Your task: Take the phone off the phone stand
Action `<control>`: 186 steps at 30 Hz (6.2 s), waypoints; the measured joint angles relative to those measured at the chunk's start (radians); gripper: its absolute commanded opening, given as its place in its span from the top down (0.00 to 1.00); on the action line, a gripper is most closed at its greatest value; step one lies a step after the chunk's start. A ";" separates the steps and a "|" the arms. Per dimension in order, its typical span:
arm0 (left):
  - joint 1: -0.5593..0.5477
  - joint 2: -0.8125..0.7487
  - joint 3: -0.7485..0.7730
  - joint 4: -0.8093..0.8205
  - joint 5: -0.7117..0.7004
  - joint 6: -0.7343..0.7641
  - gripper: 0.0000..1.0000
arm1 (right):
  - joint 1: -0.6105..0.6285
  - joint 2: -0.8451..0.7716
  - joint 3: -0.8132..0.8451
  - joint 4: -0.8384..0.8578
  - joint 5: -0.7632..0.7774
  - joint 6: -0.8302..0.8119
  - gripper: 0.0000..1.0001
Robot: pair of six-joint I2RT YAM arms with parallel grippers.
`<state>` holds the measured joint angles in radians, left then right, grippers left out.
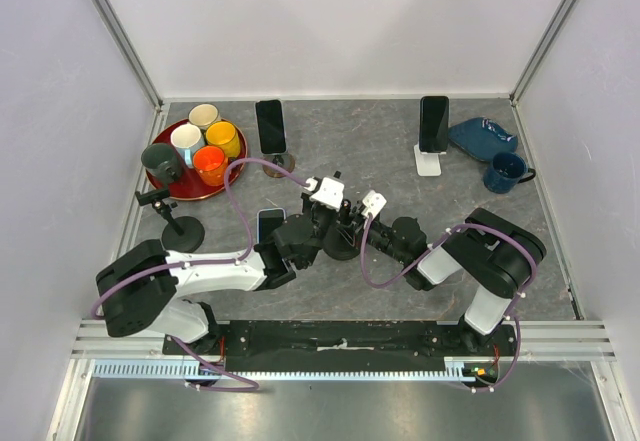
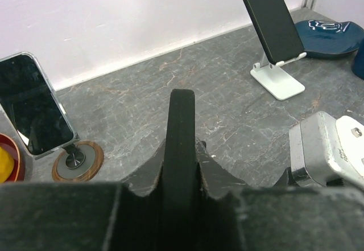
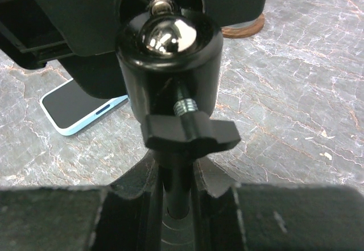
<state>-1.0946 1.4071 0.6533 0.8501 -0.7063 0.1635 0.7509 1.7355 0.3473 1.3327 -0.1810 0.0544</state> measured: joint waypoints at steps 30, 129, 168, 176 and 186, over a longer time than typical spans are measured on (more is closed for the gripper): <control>-0.048 -0.120 0.009 -0.267 -0.062 -0.115 0.98 | 0.060 -0.015 -0.016 -0.002 0.116 0.009 1.00; -0.120 -0.148 0.100 -0.545 -0.094 -0.218 0.98 | 0.034 -0.473 0.189 -0.822 -0.019 -0.056 1.00; -0.048 -0.056 0.124 -0.372 -0.208 -0.404 0.98 | 0.002 -0.459 0.164 -0.741 0.051 0.006 1.00; -0.024 -0.001 0.129 -0.261 -0.206 -0.369 0.98 | -0.009 -0.450 0.161 -0.719 0.080 0.001 1.00; 0.037 0.046 0.129 -0.153 -0.129 -0.359 0.98 | -0.016 -0.435 0.162 -0.697 0.114 -0.004 1.00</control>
<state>-1.0573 1.4528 0.7826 0.6968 -0.8356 -0.1959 0.7345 1.3006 0.5095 0.6353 -0.0669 0.0505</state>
